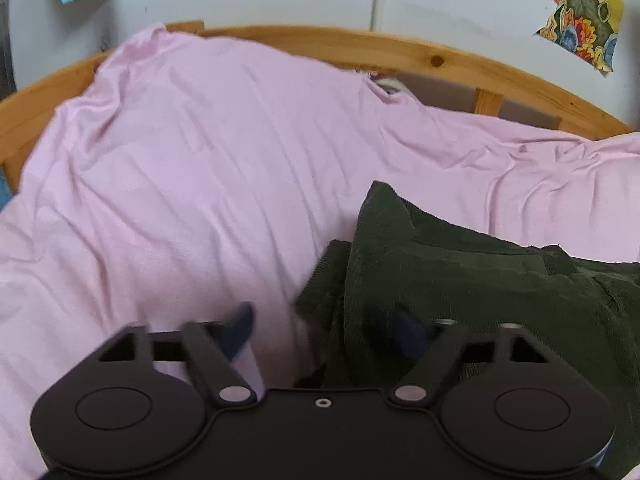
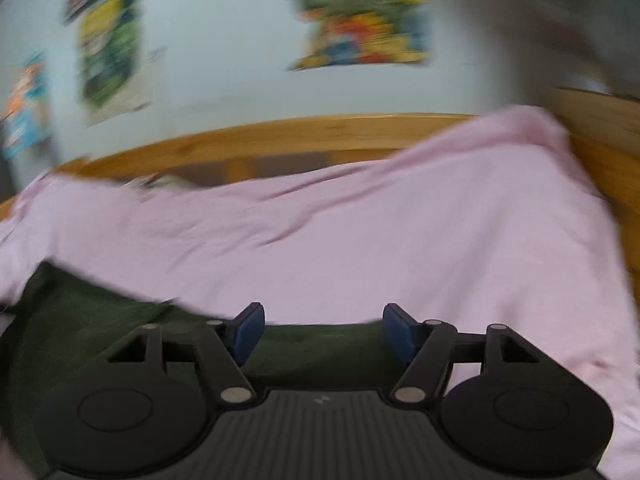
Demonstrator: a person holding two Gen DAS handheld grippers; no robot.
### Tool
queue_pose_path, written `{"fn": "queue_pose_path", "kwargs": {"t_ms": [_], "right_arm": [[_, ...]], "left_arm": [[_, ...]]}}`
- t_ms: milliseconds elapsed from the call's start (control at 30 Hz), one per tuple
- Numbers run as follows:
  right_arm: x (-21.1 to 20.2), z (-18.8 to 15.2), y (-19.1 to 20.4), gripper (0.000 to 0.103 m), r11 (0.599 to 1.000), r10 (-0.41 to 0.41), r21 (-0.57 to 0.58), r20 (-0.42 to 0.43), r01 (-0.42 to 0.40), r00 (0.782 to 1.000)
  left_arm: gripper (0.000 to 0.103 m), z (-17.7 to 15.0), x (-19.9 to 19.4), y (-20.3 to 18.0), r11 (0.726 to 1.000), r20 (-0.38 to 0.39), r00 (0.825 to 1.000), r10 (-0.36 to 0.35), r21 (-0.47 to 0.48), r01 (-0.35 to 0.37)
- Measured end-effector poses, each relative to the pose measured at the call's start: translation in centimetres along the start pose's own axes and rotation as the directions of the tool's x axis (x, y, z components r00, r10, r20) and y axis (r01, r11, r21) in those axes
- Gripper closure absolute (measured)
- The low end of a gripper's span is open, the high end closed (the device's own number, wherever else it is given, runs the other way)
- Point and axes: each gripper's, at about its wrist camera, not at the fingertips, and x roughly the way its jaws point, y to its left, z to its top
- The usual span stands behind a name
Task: Fold large clothes
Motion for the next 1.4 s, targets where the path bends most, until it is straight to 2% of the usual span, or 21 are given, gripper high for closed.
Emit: {"fn": "queue_pose_path", "kwargs": {"t_ms": [100,167,200,267,333,500,600,667,700,767,800,833,900,967,1000,1067,1133,1233,1300,1333,1400], "right_arm": [[2.3,-0.4,4.2,0.029,0.989,0.063,-0.128,-0.082,-0.073,0.995],[4.6,-2.1,7.1,0.029,0.968,-0.019,-0.251,-0.151,-0.02,0.988],[5.8,-3.2,8.1,0.021,0.949,-0.078,-0.314,-0.16,0.024,0.984],[7.3,-5.5,9.0,0.01,0.922,-0.163,-0.371,-0.109,0.112,0.981],[7.1,-6.1,8.0,0.006,0.945,-0.168,-0.294,-0.069,0.141,0.983],[4.3,-6.2,4.5,0.006,0.99,-0.079,-0.116,0.027,0.082,0.997],[2.6,-6.1,2.3,0.005,0.994,-0.106,0.015,0.035,0.106,0.994],[3.0,-6.7,2.0,0.001,0.996,-0.089,-0.014,0.009,0.089,0.996],[3.3,-7.1,2.4,0.001,0.993,-0.096,-0.064,-0.002,0.096,0.995],[3.7,-8.0,3.4,0.001,0.977,-0.134,-0.165,0.022,0.135,0.991],[3.7,-8.3,3.5,0.001,0.975,-0.14,-0.167,0.036,0.144,0.989],[3.6,-8.5,3.4,0.001,0.976,-0.14,-0.161,0.044,0.146,0.989],[3.5,-8.7,3.1,0.001,0.979,-0.132,-0.15,0.055,0.138,0.99],[3.2,-8.8,3.0,0.001,0.981,-0.12,-0.143,0.063,0.128,0.991],[3.2,-8.9,2.9,0.001,0.982,-0.117,-0.141,0.066,0.126,0.991],[3.2,-8.9,3.0,0.001,0.982,-0.116,-0.142,0.072,0.125,0.991],[3.1,-9.0,3.1,0.001,0.981,-0.116,-0.145,0.076,0.126,0.99],[3.0,-9.1,3.0,0.001,0.982,-0.113,-0.143,0.078,0.124,0.99],[2.9,-9.3,3.0,0.001,0.982,-0.107,-0.143,0.089,0.119,0.99],[2.9,-9.5,2.8,0.001,0.983,-0.105,-0.144,0.098,0.118,0.99],[2.9,-9.6,2.9,0.001,0.981,-0.113,-0.146,0.101,0.127,0.988]], "left_arm": [[0.016,-0.8,-0.5,-0.4,1.0,-0.003,1.0,0.018,0.021,-0.018],[0.017,-1.4,-0.4,-0.6,0.998,-0.03,0.999,0.043,0.047,-0.042],[0.018,-1.9,-0.1,-0.6,0.996,-0.055,0.996,0.064,0.065,-0.061],[0.028,-2.9,0.1,-0.2,0.995,-0.093,0.993,0.07,0.083,-0.062],[0.033,-4.1,-0.3,0.5,0.997,-0.098,0.994,0.047,0.068,-0.041],[0.05,-5.1,-1.6,2.8,0.999,-0.121,0.992,-0.035,-0.013,0.034],[0.056,-4.9,-1.9,4.2,0.993,-0.138,0.986,-0.091,-0.088,0.08],[0.058,-4.8,-2.3,4.5,0.985,-0.128,0.982,-0.138,-0.123,0.122],[0.058,-4.9,-2.7,4.9,0.972,-0.113,0.973,-0.199,-0.149,0.182],[0.04,-5.4,-3.9,5.4,0.934,-0.07,0.946,-0.316,-0.198,0.297],[0.038,-5.7,-4.6,5.4,0.931,-0.054,0.944,-0.327,-0.188,0.312],[0.039,-6.1,-5.2,5.2,0.942,-0.051,0.948,-0.314,-0.145,0.304],[0.052,-7.1,-5.8,4.6,0.959,-0.098,0.954,-0.284,-0.049,0.281],[0.084,-8.3,-5.7,4.5,0.97,-0.148,0.96,-0.237,0.01,0.241],[0.091,-9.1,-5.6,4.4,0.981,-0.166,0.969,-0.181,0.04,0.19],[0.102,-10.1,-5.7,4.8,0.988,-0.152,0.978,-0.141,0.038,0.149],[0.103,-10.5,-6.1,5.0,0.992,-0.124,0.985,-0.122,0.002,0.123],[0.103,-11.5,-7.3,6.1,0.987,-0.097,0.988,-0.119,-0.118,0.108],[0.103,-12.5,-7.0,7.2,0.981,-0.119,0.985,-0.128,-0.162,0.108],[0.103,-12.8,-6.6,7.4,0.985,-0.147,0.986,-0.082,-0.165,0.058],[0.103,-13.1,-6.5,8.4,0.976,-0.155,0.983,-0.099,-0.21,0.065]]}}
